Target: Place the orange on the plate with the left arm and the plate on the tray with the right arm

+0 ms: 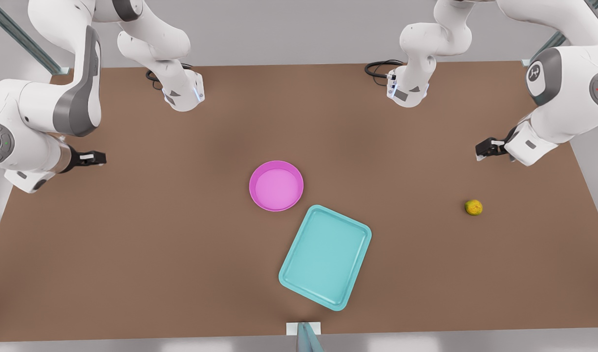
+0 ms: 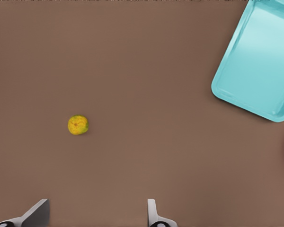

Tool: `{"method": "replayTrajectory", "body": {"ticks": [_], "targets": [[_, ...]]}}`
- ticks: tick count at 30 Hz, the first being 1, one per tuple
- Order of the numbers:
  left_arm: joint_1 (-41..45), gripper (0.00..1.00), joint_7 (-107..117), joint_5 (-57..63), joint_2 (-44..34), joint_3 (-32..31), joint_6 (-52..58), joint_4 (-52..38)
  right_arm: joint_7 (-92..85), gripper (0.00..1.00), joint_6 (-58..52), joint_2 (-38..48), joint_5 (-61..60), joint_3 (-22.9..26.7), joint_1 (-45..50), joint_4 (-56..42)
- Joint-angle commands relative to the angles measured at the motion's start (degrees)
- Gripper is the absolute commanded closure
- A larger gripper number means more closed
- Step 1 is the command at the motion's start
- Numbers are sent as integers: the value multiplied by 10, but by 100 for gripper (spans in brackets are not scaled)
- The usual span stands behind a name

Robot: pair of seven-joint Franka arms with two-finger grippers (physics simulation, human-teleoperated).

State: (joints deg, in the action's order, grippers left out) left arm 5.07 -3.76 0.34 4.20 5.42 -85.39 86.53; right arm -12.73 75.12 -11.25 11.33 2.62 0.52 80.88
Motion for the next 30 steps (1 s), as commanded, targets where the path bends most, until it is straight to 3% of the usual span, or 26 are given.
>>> {"method": "replayTrajectory", "body": {"ticks": [1,4,5,8,11,16,30], "targets": [[3,0,-18,1,0,0,-13,0,-57,0,22,1,0,0,0,0],[-3,0,-7,3,30,2,-14,20,-57,0,23,-2,0,0,0,0],[-11,0,15,4,60,31,-53,29,-57,0,23,-2,0,0,0,0],[-97,0,-245,-2,205,54,-222,40,-57,0,23,-2,0,0,0,0],[-168,0,-398,-77,271,63,-285,44,-57,0,23,-6,1,0,0,0],[-146,0,-382,-37,272,63,-437,156,-58,0,23,-9,1,5,0,0],[-103,0,-244,-44,297,59,-468,197,-57,0,23,-12,1,5,1,0]]}}
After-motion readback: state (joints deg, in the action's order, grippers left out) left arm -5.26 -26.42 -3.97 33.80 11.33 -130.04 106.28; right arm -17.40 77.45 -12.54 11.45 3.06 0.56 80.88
